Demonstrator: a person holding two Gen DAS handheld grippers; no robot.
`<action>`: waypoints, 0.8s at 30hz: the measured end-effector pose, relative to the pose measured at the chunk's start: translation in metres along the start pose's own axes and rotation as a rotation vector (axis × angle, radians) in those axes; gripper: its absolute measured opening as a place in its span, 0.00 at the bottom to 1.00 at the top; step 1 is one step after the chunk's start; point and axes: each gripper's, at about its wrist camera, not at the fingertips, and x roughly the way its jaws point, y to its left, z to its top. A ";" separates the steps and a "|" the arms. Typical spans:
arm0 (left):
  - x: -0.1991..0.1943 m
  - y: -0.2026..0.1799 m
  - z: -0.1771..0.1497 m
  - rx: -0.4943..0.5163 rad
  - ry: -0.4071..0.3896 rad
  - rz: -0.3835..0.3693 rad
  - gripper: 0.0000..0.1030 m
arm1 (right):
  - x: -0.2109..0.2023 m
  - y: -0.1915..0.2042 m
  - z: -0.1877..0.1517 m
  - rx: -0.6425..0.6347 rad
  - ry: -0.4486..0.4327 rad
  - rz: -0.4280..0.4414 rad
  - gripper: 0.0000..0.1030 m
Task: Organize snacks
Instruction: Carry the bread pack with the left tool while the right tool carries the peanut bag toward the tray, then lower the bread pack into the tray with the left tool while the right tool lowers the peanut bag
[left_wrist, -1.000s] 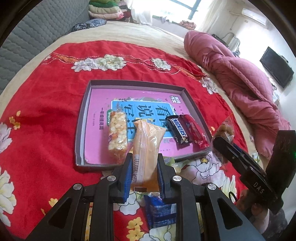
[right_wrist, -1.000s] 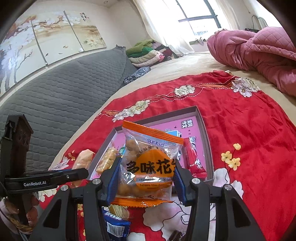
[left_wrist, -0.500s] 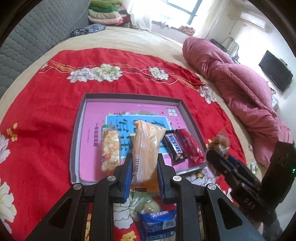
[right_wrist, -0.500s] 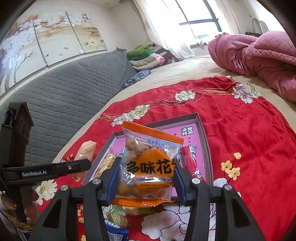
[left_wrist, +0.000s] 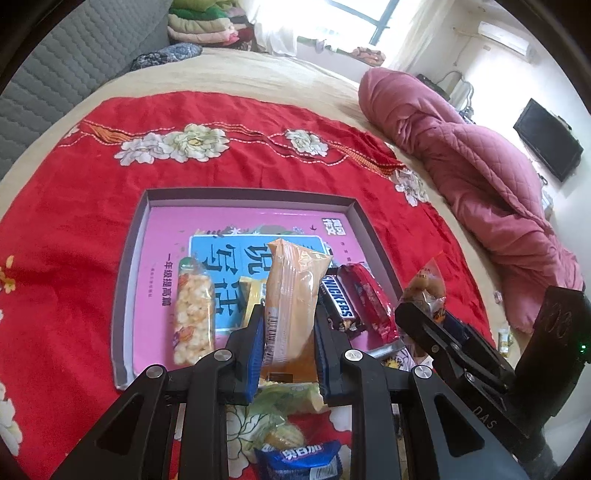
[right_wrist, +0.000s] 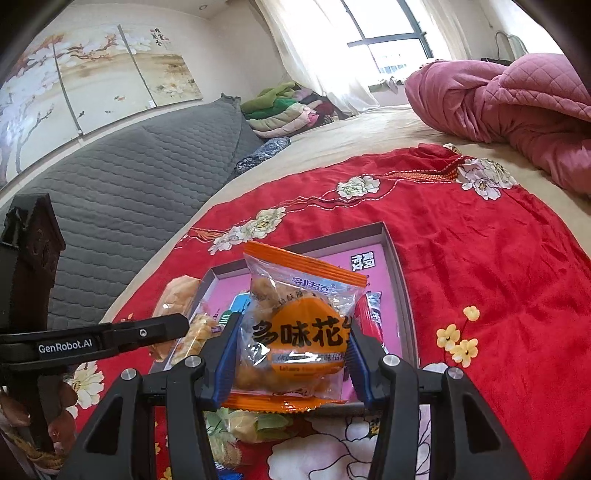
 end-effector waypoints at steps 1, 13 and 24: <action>0.003 0.000 0.001 -0.002 0.002 -0.003 0.24 | 0.002 0.000 0.000 -0.001 0.001 -0.004 0.50; 0.031 -0.011 0.007 0.010 0.041 -0.001 0.24 | 0.014 -0.009 0.004 0.021 0.005 -0.041 0.50; 0.044 -0.009 0.006 -0.004 0.070 0.016 0.24 | 0.025 -0.009 0.003 0.004 0.020 -0.030 0.50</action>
